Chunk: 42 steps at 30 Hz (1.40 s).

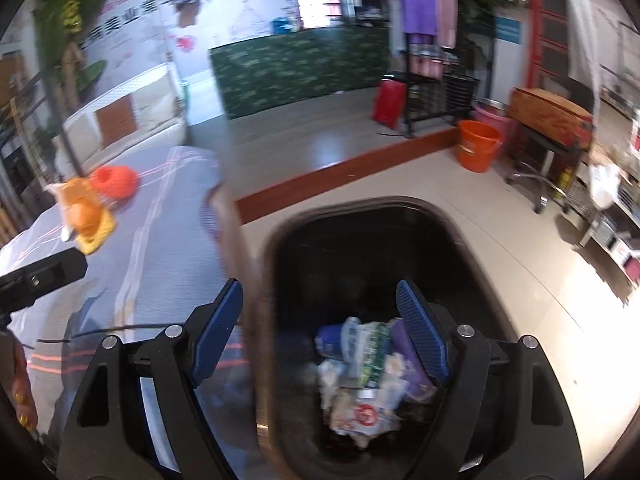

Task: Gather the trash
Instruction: 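Move both tools back over the table toward the white mask, then grasp the white face mask with the left tool while the right tool grasps the orange mesh net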

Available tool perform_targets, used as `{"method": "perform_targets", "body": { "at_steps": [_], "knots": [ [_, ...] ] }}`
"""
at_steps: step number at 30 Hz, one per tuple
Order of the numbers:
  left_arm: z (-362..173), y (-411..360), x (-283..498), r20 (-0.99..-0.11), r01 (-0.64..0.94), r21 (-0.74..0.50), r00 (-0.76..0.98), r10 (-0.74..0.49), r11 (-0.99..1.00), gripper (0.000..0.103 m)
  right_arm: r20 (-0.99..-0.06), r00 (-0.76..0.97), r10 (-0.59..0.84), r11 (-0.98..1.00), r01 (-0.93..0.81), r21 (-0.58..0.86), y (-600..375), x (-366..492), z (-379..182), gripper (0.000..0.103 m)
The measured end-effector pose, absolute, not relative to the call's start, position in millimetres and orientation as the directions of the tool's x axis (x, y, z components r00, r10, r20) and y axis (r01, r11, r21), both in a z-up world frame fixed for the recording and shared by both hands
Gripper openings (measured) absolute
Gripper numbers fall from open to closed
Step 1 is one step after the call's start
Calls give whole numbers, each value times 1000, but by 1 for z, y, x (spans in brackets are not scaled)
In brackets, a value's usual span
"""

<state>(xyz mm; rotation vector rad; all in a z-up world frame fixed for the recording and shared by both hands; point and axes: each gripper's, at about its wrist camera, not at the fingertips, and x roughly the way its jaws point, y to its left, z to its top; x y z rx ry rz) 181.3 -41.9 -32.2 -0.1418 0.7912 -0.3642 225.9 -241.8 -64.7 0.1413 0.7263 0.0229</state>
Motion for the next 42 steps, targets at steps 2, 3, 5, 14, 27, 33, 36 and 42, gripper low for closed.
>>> {"method": "perform_targets", "body": {
  "at_steps": [2,3,5,14,27,33,36,42],
  "knots": [
    [-31,-27,181,-665,229,-246,667,-336,942,92,-659,744,109,989,-15,147,-227,231,-62,79],
    [-30,-18,180,-666,211,-240,674,-318,948,92,-658,740,140,986,-47,157,-217,235,-59,79],
    [-30,4,182,-671,164,-228,688,-277,960,92,-655,733,185,981,-96,170,-200,240,-55,79],
    [-31,91,182,-666,-23,-231,732,-141,973,92,-649,649,398,910,-369,190,-110,263,-42,79],
    [-38,178,217,-655,-139,-219,755,-39,966,83,-660,585,471,844,-516,145,-18,317,-29,79],
    [-50,181,250,-691,-113,-198,720,-57,974,70,-691,591,416,858,-506,84,6,362,-38,79],
    [-52,183,265,-694,-100,-184,718,-57,978,69,-709,590,387,862,-504,51,15,384,-43,78],
    [-59,187,290,-706,-79,-169,705,-65,982,61,-723,585,368,844,-536,-4,35,414,-50,72]
  ]
}}
